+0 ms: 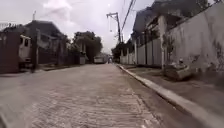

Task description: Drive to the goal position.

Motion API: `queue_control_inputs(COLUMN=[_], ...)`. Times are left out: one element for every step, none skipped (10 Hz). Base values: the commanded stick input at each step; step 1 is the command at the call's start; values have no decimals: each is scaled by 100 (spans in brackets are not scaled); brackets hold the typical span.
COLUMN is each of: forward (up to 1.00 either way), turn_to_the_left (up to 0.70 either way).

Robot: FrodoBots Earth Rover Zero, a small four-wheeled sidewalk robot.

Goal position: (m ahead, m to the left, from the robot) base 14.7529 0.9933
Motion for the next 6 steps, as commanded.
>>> queue_control_inputs(forward=[100, 100, 100, 100, 100, 100], turn_to_the_left=[0, 0, 0, 0, 0, 0])
